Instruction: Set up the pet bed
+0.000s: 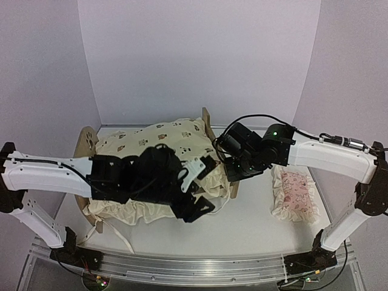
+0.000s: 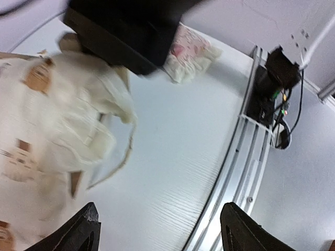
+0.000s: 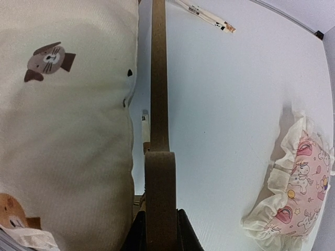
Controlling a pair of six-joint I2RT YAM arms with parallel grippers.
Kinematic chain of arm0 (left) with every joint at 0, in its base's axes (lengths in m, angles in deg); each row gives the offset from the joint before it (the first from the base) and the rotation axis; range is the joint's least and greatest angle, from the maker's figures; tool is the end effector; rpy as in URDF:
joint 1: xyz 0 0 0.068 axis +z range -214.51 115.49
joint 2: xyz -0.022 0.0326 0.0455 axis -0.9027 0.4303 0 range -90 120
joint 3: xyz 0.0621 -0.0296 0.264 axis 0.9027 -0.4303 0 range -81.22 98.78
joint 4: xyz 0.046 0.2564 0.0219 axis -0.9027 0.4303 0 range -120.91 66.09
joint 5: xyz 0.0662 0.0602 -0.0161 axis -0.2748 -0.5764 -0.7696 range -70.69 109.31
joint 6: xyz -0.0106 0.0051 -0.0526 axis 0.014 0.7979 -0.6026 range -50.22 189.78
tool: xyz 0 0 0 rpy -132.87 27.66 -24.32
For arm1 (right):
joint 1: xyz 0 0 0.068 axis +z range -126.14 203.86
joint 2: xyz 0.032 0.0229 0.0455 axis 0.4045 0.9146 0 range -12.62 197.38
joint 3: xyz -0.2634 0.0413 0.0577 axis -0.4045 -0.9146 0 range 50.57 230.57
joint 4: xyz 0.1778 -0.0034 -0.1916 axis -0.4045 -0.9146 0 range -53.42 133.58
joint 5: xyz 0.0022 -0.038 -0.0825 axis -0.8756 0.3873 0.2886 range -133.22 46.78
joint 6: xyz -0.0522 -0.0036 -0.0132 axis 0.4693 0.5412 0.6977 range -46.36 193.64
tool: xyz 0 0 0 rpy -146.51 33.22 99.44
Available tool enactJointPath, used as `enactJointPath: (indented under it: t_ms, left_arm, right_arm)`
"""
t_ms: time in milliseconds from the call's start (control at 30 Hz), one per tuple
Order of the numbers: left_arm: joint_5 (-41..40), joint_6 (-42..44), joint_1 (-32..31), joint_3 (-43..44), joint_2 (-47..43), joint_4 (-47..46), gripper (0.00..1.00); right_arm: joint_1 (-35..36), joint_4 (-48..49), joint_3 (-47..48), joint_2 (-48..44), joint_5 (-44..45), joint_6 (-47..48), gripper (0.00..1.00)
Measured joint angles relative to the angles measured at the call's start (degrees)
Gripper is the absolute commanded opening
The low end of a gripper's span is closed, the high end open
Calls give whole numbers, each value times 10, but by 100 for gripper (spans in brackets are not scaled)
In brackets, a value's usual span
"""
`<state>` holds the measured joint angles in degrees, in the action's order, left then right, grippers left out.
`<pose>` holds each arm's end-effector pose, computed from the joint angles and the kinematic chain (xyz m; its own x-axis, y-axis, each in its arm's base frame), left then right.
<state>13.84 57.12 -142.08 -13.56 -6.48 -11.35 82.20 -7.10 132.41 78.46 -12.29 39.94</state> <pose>0.0747 -0.3229 0.3032 -0.3310 0.4886 -0.8073 0.9048 0.4071 -0.1246 0.1881 0.2703 0.3067 -0.7080 -0.2413 -0.6637 -0.2429 0.9657 -0.0920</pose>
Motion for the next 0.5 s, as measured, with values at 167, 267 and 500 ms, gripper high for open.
enactJointPath:
  t_ms: [167, 267, 500]
  left_arm:
    - [-8, 11, -37, -107, 20, -115, 78]
    - [-34, 19, -38, -158, 40, -212, 79]
    - [-96, 34, -37, -180, 166, -394, 77]
  right_arm:
    - [2, -15, 15, 5, 5, -1, 0]
    - [2, -20, 20, 7, 5, -3, 0]
    - [3, -26, 21, 7, 4, -10, 0]
